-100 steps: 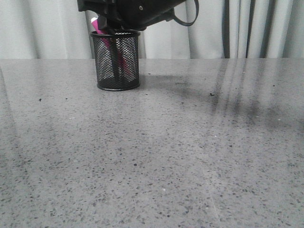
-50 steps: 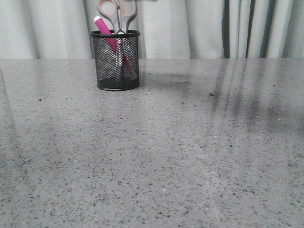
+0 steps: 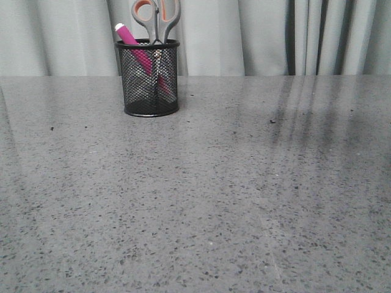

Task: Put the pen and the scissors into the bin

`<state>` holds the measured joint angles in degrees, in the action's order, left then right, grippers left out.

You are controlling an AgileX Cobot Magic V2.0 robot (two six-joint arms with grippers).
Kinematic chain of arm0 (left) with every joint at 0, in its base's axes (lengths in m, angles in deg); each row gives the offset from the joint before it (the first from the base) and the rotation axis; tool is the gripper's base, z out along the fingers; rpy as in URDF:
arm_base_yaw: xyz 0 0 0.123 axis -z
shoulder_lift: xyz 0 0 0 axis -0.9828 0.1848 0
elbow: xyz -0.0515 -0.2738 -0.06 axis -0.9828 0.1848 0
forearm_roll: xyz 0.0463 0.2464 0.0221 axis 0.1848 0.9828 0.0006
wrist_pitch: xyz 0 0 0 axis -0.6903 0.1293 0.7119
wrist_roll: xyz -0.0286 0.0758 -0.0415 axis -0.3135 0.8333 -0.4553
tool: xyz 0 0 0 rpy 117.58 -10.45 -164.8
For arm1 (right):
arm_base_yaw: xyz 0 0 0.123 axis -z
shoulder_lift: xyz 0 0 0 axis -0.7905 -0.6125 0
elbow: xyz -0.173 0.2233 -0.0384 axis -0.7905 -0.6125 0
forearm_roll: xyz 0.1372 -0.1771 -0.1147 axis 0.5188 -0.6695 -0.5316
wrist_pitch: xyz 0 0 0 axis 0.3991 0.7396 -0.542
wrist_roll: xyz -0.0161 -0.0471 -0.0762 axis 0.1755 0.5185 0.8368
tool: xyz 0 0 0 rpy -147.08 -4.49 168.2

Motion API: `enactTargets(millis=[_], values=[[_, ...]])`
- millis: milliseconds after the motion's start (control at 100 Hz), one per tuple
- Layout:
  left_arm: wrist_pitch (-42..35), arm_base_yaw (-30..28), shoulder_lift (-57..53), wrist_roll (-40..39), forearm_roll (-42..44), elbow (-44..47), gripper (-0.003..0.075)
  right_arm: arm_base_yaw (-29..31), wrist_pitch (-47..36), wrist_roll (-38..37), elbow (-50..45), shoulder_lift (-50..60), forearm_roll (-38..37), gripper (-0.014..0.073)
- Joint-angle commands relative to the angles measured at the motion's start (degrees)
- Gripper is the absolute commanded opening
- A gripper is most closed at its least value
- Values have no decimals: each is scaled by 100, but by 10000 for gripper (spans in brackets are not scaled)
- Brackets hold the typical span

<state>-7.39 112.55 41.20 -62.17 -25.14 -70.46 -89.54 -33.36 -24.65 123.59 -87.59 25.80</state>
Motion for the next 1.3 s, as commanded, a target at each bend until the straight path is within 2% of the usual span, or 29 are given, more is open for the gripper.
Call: enactTargets(millis=[0,140,250,400,540,700,1290], values=[[-364,38,-604,-233,67,421,-19,-65,-100,76,-652,1072,-337,-58],[-356,38,-1690,-341,31,1186,-19,-77,-18,76,-2301,2810,-424,-58],[-356,38,-2331,-341,0,1602,-19,-77,691,76,-3240,4131,-569,-58],[46,38,-2157,-341,-185,1726,-19,-77,2300,76,-3814,5754,-569,-58],[128,38,-2126,-341,-232,1726,-19,-77,2546,76,-4153,6743,-732,-58],[128,38,-2126,-341,-222,1726,-19,-77,2595,76,-4253,7135,-732,-58],[81,38,-2128,-341,-266,1781,-19,-77,2584,76,-4253,7138,-732,-58]])
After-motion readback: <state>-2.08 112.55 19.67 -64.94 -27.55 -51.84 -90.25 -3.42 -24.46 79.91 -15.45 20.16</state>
